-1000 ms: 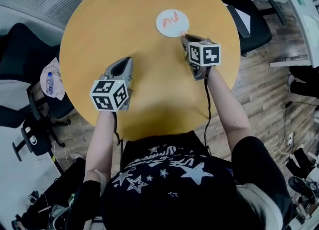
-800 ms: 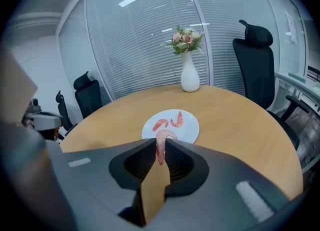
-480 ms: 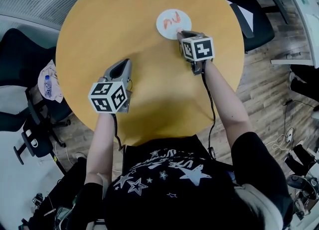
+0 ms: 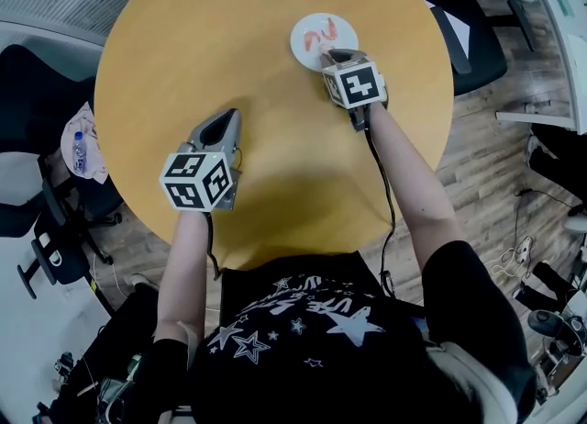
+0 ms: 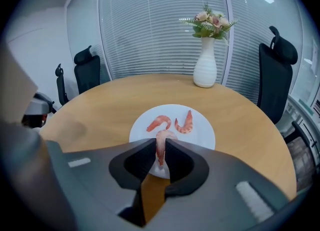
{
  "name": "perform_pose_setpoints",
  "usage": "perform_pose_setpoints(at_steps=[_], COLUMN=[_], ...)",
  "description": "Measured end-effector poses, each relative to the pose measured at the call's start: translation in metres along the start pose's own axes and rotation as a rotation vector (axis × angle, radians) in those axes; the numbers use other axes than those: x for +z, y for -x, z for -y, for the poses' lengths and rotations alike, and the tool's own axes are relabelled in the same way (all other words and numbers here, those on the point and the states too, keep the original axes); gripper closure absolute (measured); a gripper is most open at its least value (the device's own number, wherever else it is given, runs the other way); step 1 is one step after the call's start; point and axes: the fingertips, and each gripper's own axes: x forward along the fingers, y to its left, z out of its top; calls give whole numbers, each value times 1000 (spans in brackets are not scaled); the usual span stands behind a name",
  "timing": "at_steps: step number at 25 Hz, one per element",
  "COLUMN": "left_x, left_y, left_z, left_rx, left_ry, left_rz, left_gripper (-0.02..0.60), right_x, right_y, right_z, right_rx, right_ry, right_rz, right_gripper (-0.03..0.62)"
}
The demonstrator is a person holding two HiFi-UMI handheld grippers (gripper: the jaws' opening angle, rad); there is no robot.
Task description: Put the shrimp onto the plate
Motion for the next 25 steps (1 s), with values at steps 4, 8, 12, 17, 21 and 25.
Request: perform_pose_setpoints(at_steps=[4, 8, 12, 17, 21, 25], left_x=[-3, -7, -11, -16, -18, -20], left_y=[-2, -2, 0, 2, 3, 7], left_z=[-1, -3, -3, -3, -3, -2], left_rx=[-6, -3, -1, 8, 5, 9], left_ry=[14, 28, 31, 18, 24, 26], left_rz=[0, -7, -10, -18, -20, -21], left_gripper=[580, 580, 580, 580, 580, 580], right_x=[-2, -2, -2, -1, -2, -2], right_y=[-5, -8, -9, -11, -12, -11], right_z=[1, 2, 6, 6, 7, 6], right_rx=[-16, -16, -36, -50, -54, -38], right_ry=[-8, -15, -9, 13, 4, -12], right_rz=[-22, -32, -37, -34, -34, -27], right_gripper=[534, 534, 533, 531, 530, 519])
